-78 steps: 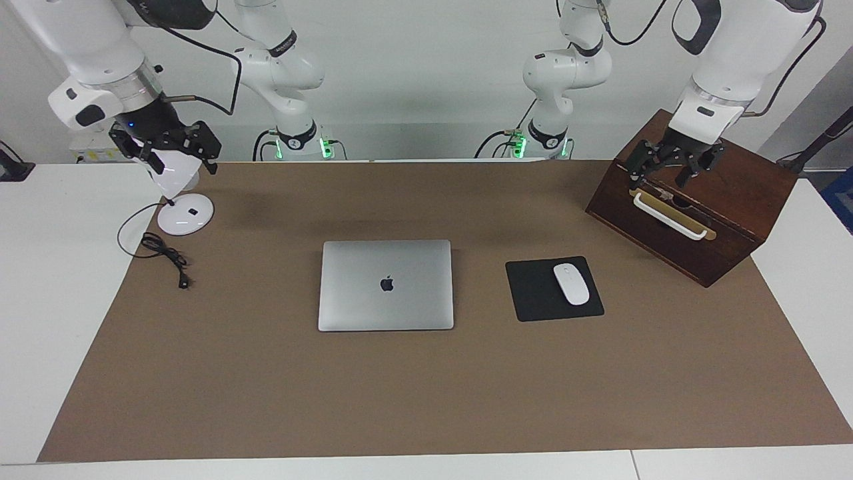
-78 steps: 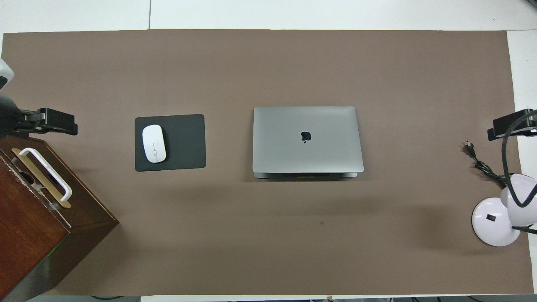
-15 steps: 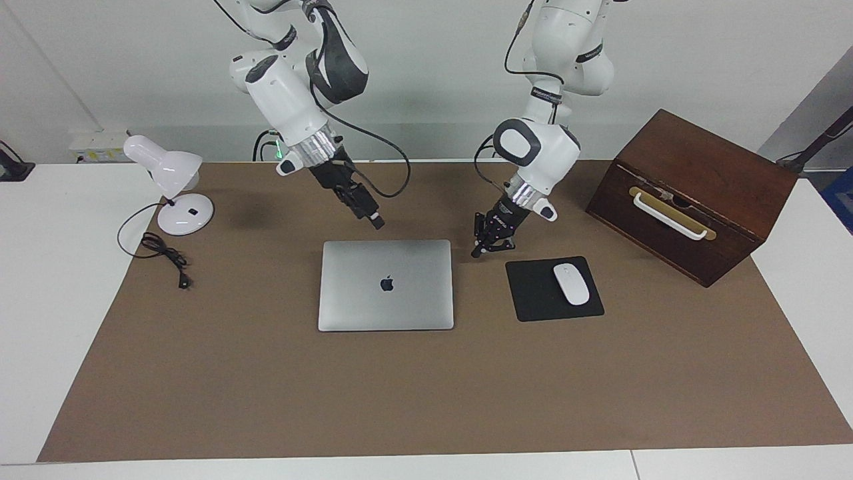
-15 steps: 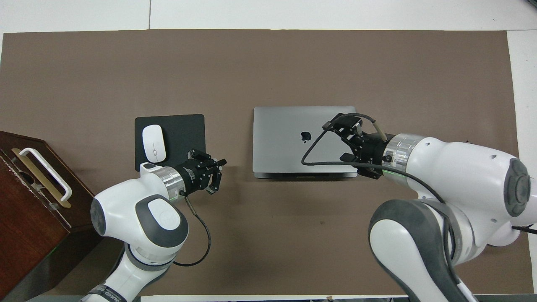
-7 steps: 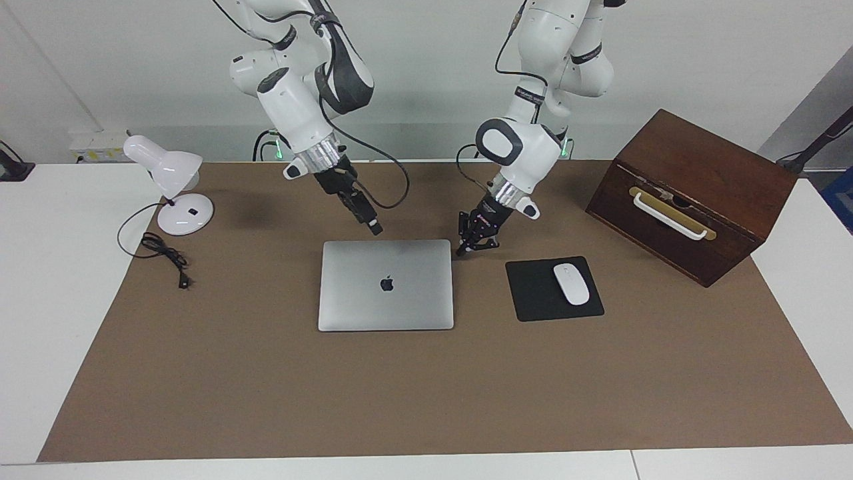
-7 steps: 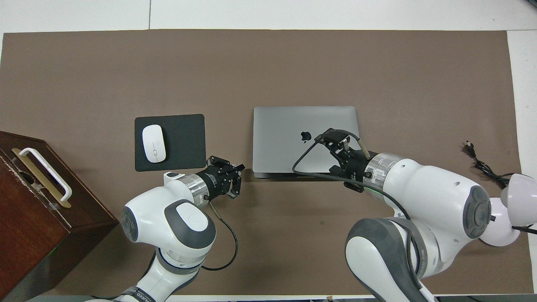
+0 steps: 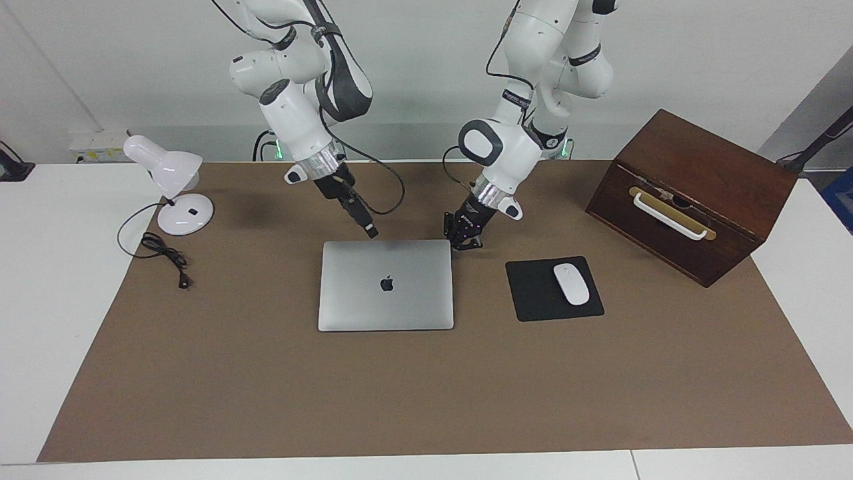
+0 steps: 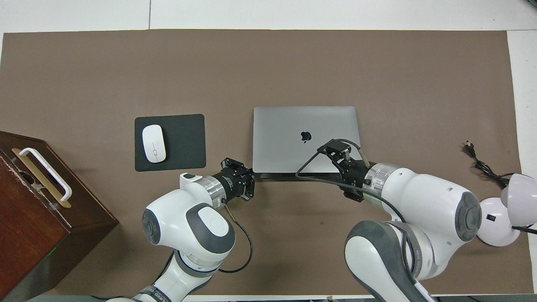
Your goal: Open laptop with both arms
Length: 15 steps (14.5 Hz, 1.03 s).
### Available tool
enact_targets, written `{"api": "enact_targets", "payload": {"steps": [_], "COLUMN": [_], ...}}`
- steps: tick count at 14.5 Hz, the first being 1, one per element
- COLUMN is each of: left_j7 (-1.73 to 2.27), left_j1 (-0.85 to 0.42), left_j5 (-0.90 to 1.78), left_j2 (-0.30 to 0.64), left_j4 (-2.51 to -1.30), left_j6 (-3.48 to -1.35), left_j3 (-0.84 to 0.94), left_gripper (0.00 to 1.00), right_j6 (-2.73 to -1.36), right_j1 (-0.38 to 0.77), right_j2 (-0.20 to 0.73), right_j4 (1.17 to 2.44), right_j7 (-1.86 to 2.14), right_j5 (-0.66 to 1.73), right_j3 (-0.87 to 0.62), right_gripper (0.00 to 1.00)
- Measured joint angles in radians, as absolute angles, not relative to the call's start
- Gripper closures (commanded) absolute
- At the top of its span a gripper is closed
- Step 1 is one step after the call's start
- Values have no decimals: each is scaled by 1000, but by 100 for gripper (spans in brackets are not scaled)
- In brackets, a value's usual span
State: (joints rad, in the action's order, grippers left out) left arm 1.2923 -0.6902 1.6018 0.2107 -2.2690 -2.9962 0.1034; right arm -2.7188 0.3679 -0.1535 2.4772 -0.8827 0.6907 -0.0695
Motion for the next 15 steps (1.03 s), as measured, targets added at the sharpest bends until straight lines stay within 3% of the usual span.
{"api": "enact_targets", "payload": {"steps": [15], "left_j7": [1292], "left_j1": [-697], "left_j5": [1602], "left_j2": [233], "left_j4": [-2250], "left_j6": [-3007], "left_j3": [103], "left_gripper": [100], "right_j6": [-2791], "right_j1": [369], "right_j2": [-107], "right_j4": [2491], "right_j7": [-756], "right_j5": [720], "right_j3": [-21], "right_gripper": [0]}}
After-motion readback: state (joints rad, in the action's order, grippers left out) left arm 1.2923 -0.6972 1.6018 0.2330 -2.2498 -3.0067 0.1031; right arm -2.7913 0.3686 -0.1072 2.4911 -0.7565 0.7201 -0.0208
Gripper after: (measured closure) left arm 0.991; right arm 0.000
